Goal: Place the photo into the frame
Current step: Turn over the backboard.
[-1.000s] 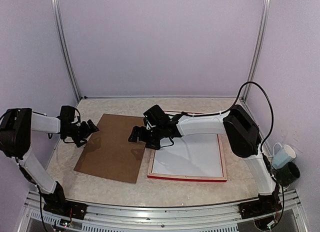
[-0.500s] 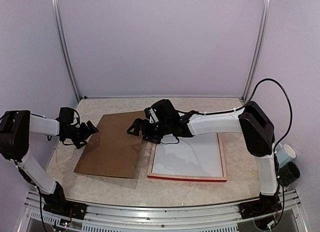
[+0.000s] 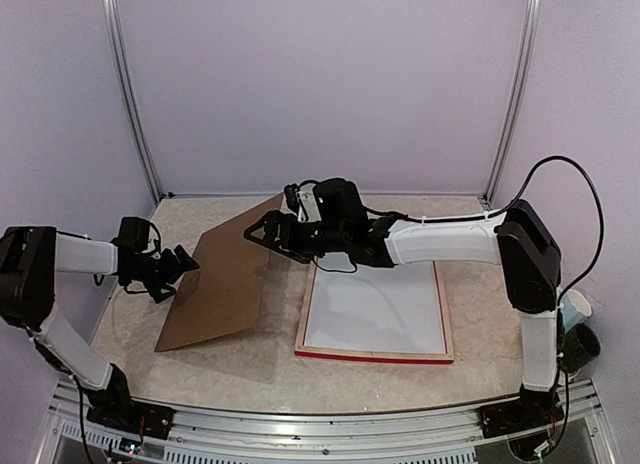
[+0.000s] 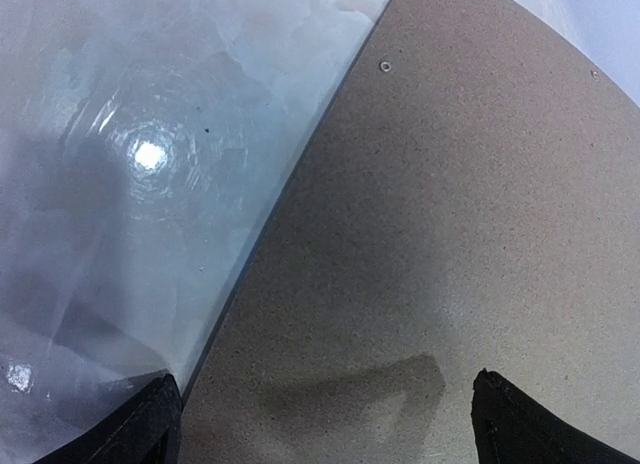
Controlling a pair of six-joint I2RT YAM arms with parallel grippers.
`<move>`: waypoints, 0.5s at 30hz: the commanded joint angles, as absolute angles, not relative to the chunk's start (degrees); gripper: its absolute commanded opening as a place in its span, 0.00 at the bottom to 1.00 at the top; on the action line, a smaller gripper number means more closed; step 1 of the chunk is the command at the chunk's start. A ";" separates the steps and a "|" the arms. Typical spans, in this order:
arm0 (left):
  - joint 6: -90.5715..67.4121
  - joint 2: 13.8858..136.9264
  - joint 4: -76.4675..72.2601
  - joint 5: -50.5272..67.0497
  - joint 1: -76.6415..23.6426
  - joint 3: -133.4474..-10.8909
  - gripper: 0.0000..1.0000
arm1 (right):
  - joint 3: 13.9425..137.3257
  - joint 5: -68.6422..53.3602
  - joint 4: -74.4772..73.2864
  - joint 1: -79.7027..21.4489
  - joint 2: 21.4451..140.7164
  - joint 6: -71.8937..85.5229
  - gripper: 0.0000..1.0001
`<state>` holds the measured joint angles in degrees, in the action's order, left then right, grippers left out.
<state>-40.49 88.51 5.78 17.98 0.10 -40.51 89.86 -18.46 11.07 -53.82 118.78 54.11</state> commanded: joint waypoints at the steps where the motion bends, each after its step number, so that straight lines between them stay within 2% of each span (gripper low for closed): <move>1: -42.24 86.05 4.94 25.48 -1.93 -40.39 0.99 | 90.28 -24.52 17.37 -55.20 116.99 53.23 0.99; 15: -44.20 83.75 4.07 27.04 -2.48 -39.91 0.99 | 100.14 -29.01 16.90 -56.99 120.32 51.05 0.99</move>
<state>-43.29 85.52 5.39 24.88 -1.76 -40.29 95.42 -26.37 14.96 -55.68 118.96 52.51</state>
